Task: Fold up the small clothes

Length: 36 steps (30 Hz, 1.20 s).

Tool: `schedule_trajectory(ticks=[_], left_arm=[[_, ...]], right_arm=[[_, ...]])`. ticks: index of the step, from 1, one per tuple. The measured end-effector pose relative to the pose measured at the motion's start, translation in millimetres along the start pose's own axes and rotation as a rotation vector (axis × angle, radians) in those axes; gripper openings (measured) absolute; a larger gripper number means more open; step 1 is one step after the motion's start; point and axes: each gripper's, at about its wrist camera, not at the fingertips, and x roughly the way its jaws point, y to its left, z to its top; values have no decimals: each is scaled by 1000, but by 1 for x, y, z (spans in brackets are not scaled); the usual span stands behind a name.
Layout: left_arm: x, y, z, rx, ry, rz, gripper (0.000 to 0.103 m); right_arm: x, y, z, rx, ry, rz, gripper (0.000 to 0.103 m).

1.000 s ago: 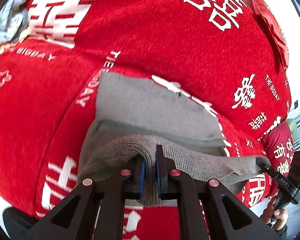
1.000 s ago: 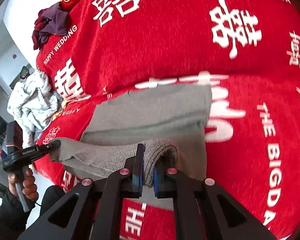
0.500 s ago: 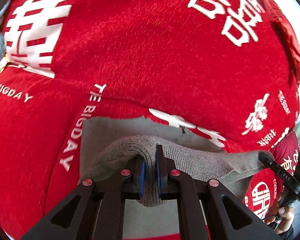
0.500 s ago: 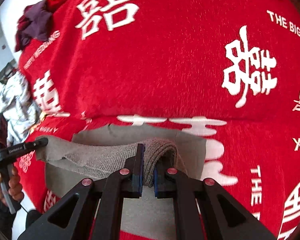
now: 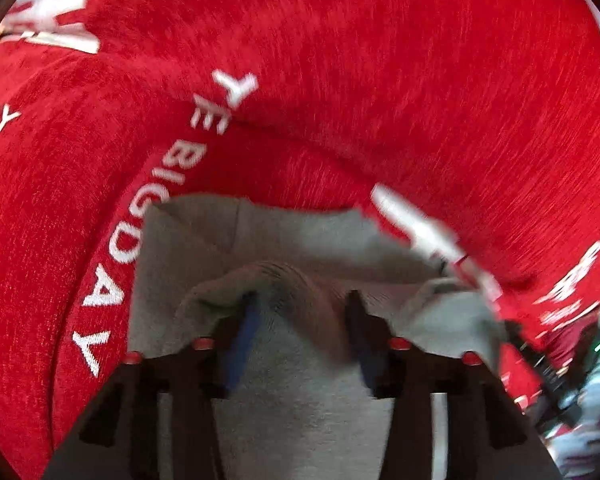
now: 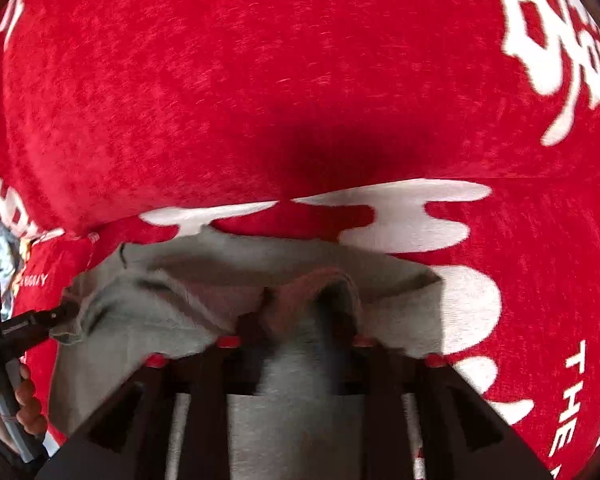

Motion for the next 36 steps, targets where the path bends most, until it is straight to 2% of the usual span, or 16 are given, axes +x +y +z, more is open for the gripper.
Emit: schedule_trajectory(ticks=[1,2,4,6,10,13,15,18,20,22,25,26,28,31,33,36], left_arm=[[-9,2,1,-14,-22,-11,66],[-26,7,2,-38,-75,-27,84],[-55,15,-1,-74,-191,-35,97],[-71,16,-9,-58,-247,-12,98],[-55,-16,-32,99,-198,91,98],[-28,-51,-49,253,-177,139,98],[-2,-65,-45,299,-154,183,98],[31,-56,-33,297,-95,252,98],[41,-31,-23,245,-67,283,97],[34,-18,-22,253,-85,218,97],[22,-8,-19,265,-125,326,97],[18,-1,-16,238,-124,326,97],[0,17,-12,122,-117,238,97],[-36,30,-28,57,-184,198,97],[-55,30,-52,92,-228,222,97],[-59,17,-92,163,-207,196,97]], right_arm=[[-12,-5,-2,12,-41,-20,71],[-21,-9,-4,20,-71,-34,78],[-39,-15,-10,24,-115,-46,79],[-51,-14,-20,5,-129,-63,79],[-54,17,-37,-113,-190,-107,79],[-35,53,-38,-201,-164,-145,80],[-9,72,-34,-231,-103,-115,80],[27,77,-28,-229,-9,-111,80],[40,65,-25,-219,9,-182,80],[40,30,-22,-137,5,-208,80],[32,-11,-23,-46,-9,-228,80],[29,-23,-24,-22,-8,-208,82],[16,-34,-25,26,-10,-231,82],[-20,-20,-37,-22,-97,-238,82],[-43,1,-54,-68,-141,-220,83],[-49,39,-85,-138,-129,-126,83]])
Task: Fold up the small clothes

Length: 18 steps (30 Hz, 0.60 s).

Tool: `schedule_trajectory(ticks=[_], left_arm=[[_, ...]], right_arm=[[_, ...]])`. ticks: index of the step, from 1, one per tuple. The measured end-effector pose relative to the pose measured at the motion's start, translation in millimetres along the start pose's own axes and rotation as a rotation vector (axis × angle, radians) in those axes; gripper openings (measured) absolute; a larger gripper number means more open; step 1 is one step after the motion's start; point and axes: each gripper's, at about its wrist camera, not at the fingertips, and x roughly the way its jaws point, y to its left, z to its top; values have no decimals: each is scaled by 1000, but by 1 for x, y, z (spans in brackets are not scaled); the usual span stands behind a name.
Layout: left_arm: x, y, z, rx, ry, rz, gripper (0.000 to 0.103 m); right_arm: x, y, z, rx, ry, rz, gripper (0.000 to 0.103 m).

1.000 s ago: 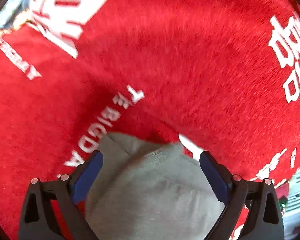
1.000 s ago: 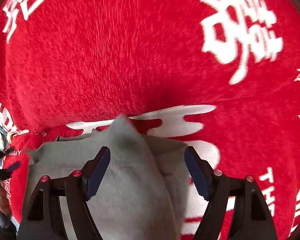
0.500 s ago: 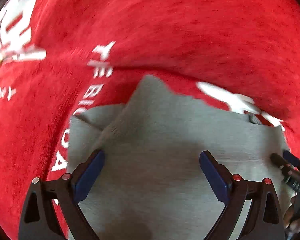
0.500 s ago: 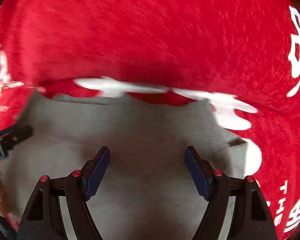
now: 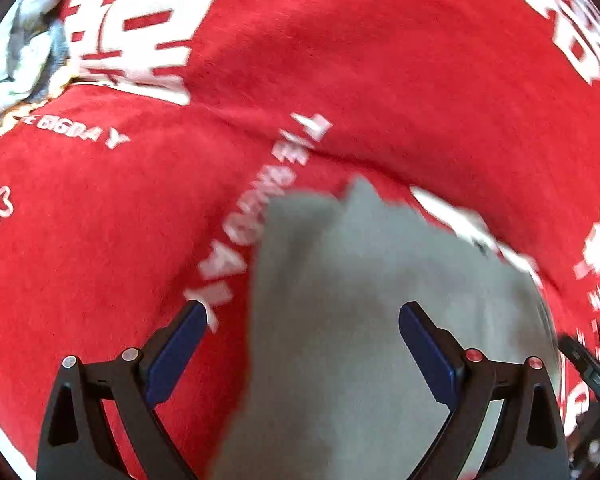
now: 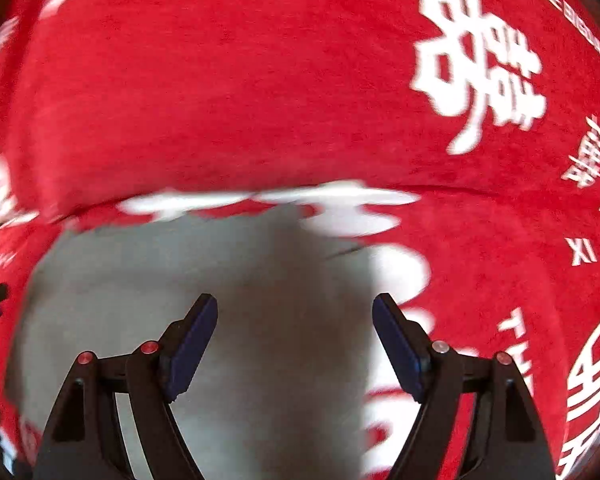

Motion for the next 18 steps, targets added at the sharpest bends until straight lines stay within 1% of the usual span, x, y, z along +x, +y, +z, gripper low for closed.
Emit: schedule_trajectory(ticks=[1,2,3,5,6,7,8,9,10,12,13,14,15,16,17,18], left_arm=[[-1,-10,-12,33,5,-23,97],[0,-20,-18,62,2,-30,97],[-1,-31,-28,105,-6,-33,97],[8,-44,-41,166,-1,-19,97],[14,-44,-42,178,5,-4,97],[20,-44,-43,194,12,23,97],[25,-38,-45,208,21,55,97],[27,-32,-47,224,20,71,97],[23,-30,-50,243,-2,83,97],[22,-21,-52,265,0,123,97],[20,-15,-54,257,2,148,98],[21,-1,-54,213,19,133,100],[20,12,-55,165,36,106,100],[20,27,-54,88,60,80,100],[18,35,-54,42,71,70,100],[13,43,-55,-6,64,78,100]], right_arm=[[0,15,-10,-27,13,32,83],[4,33,-21,-63,34,55,83],[9,47,-29,-93,48,56,83],[21,74,-46,-164,82,31,83],[25,80,-53,-187,85,11,83],[25,82,-57,-202,72,-7,83],[23,78,-59,-200,57,-8,83],[22,73,-60,-182,56,-12,83],[22,62,-59,-155,61,-25,83],[19,34,-59,-89,70,-67,83],[17,17,-60,-52,77,-71,83],[15,-2,-59,-23,79,-59,83],[12,-12,-61,-1,76,-50,83],[10,-16,-61,5,74,-64,83],[8,-21,-63,11,85,-109,83],[6,-25,-65,25,99,-166,83]])
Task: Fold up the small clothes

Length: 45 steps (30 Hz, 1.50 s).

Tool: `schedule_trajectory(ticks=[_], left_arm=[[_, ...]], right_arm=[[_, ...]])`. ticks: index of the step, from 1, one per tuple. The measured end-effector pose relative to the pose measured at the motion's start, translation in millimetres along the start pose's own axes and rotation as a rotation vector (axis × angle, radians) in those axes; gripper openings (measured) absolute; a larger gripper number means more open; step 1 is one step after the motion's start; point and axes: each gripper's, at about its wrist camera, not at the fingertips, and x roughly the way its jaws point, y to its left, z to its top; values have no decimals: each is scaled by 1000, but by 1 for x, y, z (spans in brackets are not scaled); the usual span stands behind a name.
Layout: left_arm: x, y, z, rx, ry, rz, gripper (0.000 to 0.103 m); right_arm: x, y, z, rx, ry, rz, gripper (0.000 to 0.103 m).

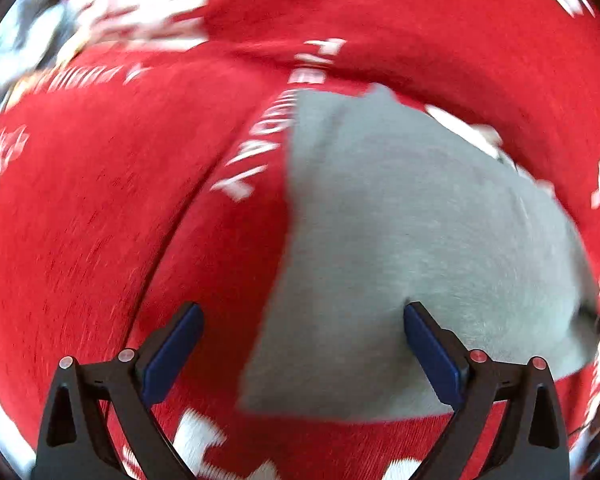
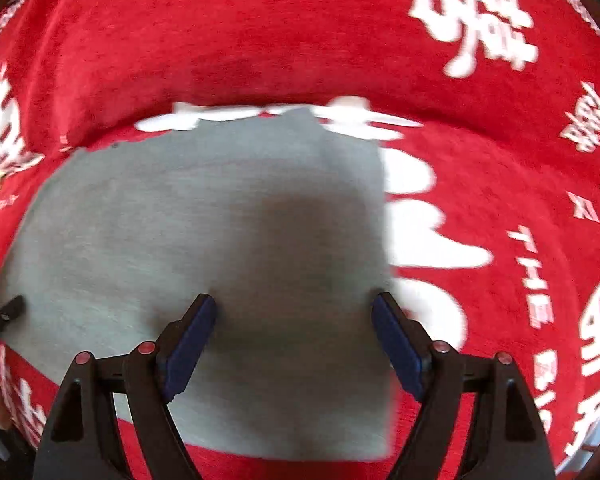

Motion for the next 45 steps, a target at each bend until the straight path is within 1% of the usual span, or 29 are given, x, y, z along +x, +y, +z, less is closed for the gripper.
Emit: schedule_trajectory(ticks=[1,2,4,5,7,8,10,11,13,14,15,16,17,18,21,23,25,28,31,34,37,39,42,45], left_arm=[[-5,3,-1,-16,-15,12,100],[-13,2,-3,-15,-30,18,100],[-23,-6,-8,-7,-47,-3,100],[-26,-13,-10,2,-50,-19,100],[-30,-35,-16,51,-50,-47,100],[-30,-50,-21,90,-60,-21,100],[-24,-67,-25,149,-65,10,100],[-21,-73,-29,176,-61,22,100],[-15,-75,-33,206,-63,76,100],[-9,-71,-35,209,-48,98,100],[-6,-64,-34,199,-32,98,102],[-6,-56,-34,176,-24,71,103],[-6,-44,-33,132,-12,37,103],[-8,-38,-33,115,-9,35,103],[-15,-31,-32,115,-1,47,103],[-22,-33,-32,125,-21,67,103],[-32,-37,-30,145,-57,74,103],[-39,-45,-22,161,-89,51,103],[-40,-58,-9,177,-108,36,103],[-36,-72,5,199,-127,38,103],[-29,-85,19,224,-138,38,103],[-22,-94,28,243,-134,33,103],[-10,-109,35,278,-129,29,103],[6,-122,36,328,-114,42,103]], right_arm=[[-5,-3,-3,20,-1,-9,83],[-12,-4,-6,33,-14,13,83],[-29,6,-15,44,-53,75,83],[-35,15,-19,24,-61,93,83],[-42,40,-27,-38,-69,123,83],[-43,56,-33,-80,-62,142,83],[-35,85,-40,-148,-31,159,83],[-29,94,-43,-170,-16,157,83],[-20,105,-50,-197,10,134,83],[-17,106,-52,-204,4,128,84],[-17,103,-52,-201,-10,137,84],[-16,97,-51,-189,-4,139,85],[-17,92,-52,-176,2,140,85],[-16,86,-51,-161,5,141,85],[-11,58,-46,-105,27,139,85],[-20,46,-48,-84,33,132,85],[-27,40,-46,-76,26,90,85],[-44,39,-39,-79,-27,91,85],[-50,53,-23,-112,-55,88,85],[-46,77,-5,-165,-71,68,85],[-39,96,10,-187,-97,54,85],[-28,106,20,-186,-80,50,85],[-10,113,29,-165,-30,80,85],[9,118,33,-165,15,56,85]])
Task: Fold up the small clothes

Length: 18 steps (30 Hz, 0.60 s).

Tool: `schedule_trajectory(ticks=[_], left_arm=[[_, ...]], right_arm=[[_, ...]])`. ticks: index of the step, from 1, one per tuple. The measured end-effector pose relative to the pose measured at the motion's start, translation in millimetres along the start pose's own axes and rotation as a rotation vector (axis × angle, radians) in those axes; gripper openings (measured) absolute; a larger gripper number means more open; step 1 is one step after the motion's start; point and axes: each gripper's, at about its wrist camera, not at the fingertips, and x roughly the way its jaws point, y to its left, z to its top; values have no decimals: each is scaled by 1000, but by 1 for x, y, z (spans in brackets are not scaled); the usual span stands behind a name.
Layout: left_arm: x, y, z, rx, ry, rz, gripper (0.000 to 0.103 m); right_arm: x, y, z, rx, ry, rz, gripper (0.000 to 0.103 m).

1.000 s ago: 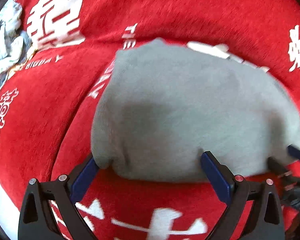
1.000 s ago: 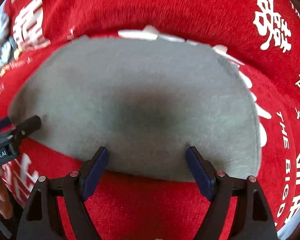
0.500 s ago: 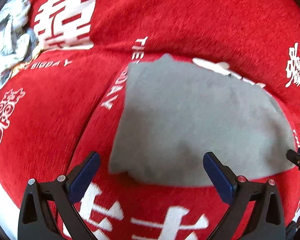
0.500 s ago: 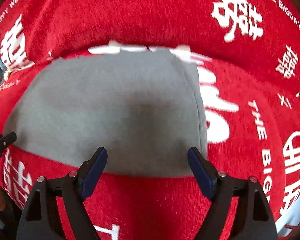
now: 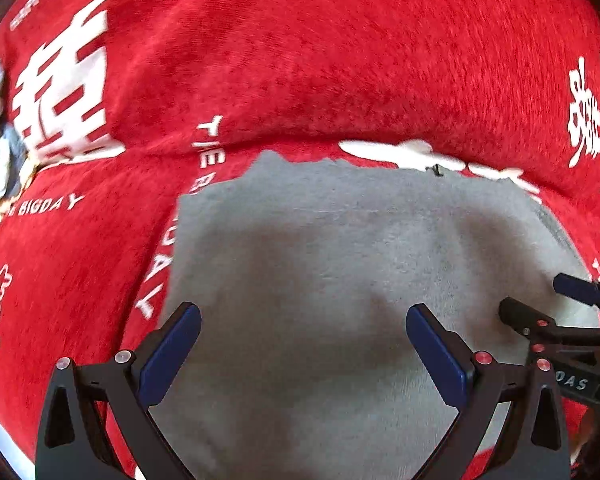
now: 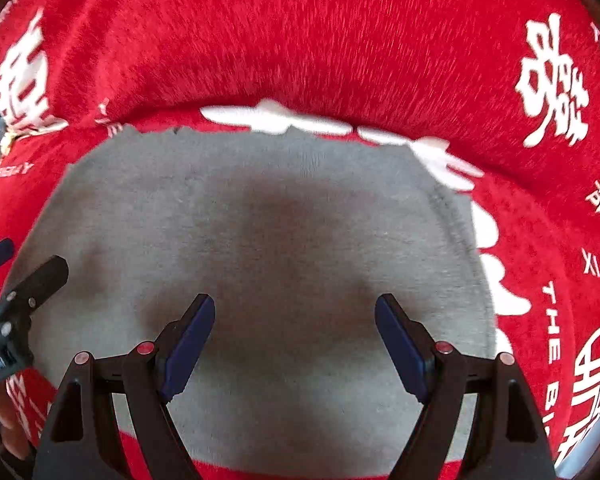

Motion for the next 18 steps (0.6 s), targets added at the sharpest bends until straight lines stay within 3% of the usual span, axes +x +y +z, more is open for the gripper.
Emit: schedule_trajectory(ticks=[4,6,9,11,13,15,18], left_arm=[[26,-3,-3,71,58,26,103],[29,13,-2,15,59,-28,103],[30,38,4,-46,71,-33,103],[26,54,10,-101,66,4,103],[24,64,18,-158,55,-26,103],[27,67,31,-222,57,-62,103],[37,46,54,-209,59,-92,103]], right_arm=[[10,-9,0,-9,-5,7,85],[10,-25,1,23,-6,0,85],[9,-53,1,60,-12,-28,85],[3,-71,2,96,-21,-44,85],[-7,-82,6,124,-61,-47,85],[-11,-88,15,149,-89,-32,85],[-6,-84,38,154,-89,-8,85]])
